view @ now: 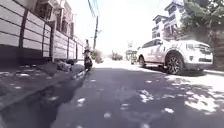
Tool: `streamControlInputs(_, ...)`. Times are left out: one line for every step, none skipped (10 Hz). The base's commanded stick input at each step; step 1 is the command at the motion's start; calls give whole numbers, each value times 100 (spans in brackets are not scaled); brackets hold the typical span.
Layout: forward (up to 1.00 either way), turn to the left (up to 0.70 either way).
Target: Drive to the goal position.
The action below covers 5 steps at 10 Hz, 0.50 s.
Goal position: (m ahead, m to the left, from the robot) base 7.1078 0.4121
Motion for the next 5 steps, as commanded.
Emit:
streamControlInputs(100, 0)
streamControlInputs(100, 0)
streamControlInputs(100, 0)
streamControlInputs(100, 0)
streamControlInputs(100, 0)
